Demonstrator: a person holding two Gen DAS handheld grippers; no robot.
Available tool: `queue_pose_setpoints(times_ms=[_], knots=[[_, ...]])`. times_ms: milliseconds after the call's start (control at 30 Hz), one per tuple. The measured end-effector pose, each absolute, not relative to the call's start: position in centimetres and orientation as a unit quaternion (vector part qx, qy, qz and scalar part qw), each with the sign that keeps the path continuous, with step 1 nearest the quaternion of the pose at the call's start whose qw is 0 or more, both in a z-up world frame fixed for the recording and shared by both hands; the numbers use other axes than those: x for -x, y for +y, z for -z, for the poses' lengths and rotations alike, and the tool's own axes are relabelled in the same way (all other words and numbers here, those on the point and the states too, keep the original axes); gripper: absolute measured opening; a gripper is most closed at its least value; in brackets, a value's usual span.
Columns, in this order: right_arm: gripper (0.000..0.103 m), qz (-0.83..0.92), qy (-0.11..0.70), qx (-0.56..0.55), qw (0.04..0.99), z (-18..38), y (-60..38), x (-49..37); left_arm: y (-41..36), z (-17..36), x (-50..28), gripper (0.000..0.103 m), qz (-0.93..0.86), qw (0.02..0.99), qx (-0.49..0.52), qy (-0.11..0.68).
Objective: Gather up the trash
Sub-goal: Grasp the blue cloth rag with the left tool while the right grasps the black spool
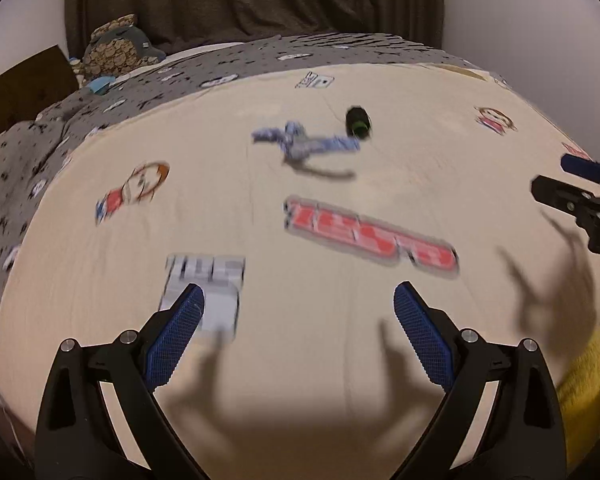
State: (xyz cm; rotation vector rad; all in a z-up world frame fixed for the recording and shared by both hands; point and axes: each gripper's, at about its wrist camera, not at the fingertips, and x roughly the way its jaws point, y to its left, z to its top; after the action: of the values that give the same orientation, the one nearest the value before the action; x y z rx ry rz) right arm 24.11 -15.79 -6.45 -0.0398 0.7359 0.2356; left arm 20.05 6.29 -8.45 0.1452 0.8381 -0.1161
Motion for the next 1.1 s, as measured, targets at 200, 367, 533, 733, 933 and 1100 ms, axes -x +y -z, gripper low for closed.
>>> queue_pose_setpoints(times_ms=[200,367,533,733,933,1100], knots=[[0.099,-0.108,0.369,-0.001,0.923,6.9,-13.8,-31.2,7.1,9.0,-26.4,0.087,0.049,0.905,-0.057,0.419],[0.093,-0.128,0.393,-0.026,0.910,7.1,-11.3,-36.1,6.8,9.4,-29.3,0.085,0.060,0.901,-0.064,0.425],[0.077,-0.145,0.419,-0.043,0.895,7.8,-8.9,-39.5,7.0,9.5,-31.7,0.085,0.077,0.901,-0.047,0.424],[0.055,-0.161,0.472,-0.045,0.866,10.9,-6.7,-42.6,6.8,10.6,-33.7,0.084,0.088,0.896,-0.051,0.432],[0.030,-0.172,0.457,-0.029,0.872,11.1,-7.2,-43.2,6.0,11.6,-36.1,0.082,0.103,0.892,-0.048,0.438],[0.029,-0.155,0.451,-0.009,0.879,10.8,-9.0,-43.7,5.3,11.8,-38.3,0.079,0.113,0.890,-0.042,0.440]])
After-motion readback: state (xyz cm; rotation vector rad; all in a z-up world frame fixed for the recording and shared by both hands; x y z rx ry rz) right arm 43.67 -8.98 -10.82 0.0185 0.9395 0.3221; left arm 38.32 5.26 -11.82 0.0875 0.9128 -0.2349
